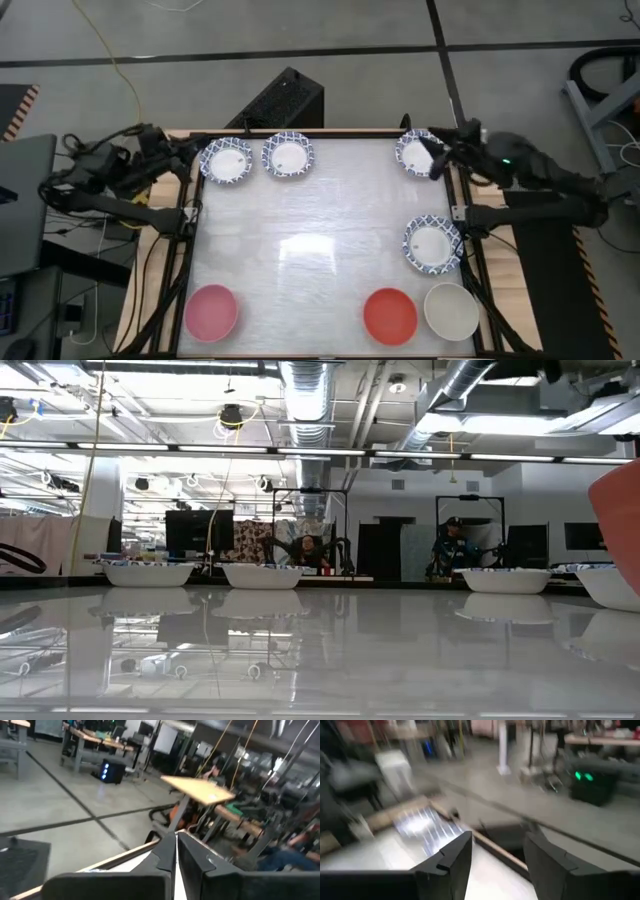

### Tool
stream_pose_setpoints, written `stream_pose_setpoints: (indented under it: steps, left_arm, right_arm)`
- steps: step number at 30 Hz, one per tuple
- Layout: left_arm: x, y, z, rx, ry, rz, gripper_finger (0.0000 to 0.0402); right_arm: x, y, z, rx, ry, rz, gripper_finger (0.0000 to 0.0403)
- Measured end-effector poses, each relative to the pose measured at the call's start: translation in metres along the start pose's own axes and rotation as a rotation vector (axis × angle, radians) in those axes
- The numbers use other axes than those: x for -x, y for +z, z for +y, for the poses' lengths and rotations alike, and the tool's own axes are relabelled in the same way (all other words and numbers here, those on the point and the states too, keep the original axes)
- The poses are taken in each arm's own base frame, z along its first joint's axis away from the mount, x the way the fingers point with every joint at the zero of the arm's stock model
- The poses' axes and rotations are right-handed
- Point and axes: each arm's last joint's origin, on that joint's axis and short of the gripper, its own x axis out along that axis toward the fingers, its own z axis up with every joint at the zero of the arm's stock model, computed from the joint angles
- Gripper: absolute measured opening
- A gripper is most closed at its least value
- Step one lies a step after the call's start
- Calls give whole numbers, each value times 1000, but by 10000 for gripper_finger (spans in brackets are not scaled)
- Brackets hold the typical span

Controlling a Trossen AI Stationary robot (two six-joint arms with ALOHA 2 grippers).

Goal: Nest bowls inside each other
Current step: Stack the blue patterned bowl on top of the blue patterned bowl

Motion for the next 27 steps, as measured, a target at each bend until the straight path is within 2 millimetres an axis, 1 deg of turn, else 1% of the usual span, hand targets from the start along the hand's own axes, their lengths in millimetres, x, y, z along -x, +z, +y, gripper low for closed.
stream_pose_setpoints:
  steps: [4,8,13,17,24,27]
  left_arm:
    - [1,10,-3,-50,14,57,23]
    - [3,8,-1,-101,46,139,32]
    - [4,-7,7,-125,106,253,41]
    - [5,-17,12,-123,153,319,45]
    - [8,-21,16,-96,188,354,46]
    - [8,-23,16,-83,177,374,46]
  right_arm:
    - [-13,11,5,156,-110,212,202]
    - [-33,6,9,308,-236,437,218]
    - [-60,-11,14,329,-293,615,245]
    - [-81,-24,17,363,-310,754,255]
    - [-109,-40,22,387,-314,886,256]
    - [-116,-49,25,377,-331,952,256]
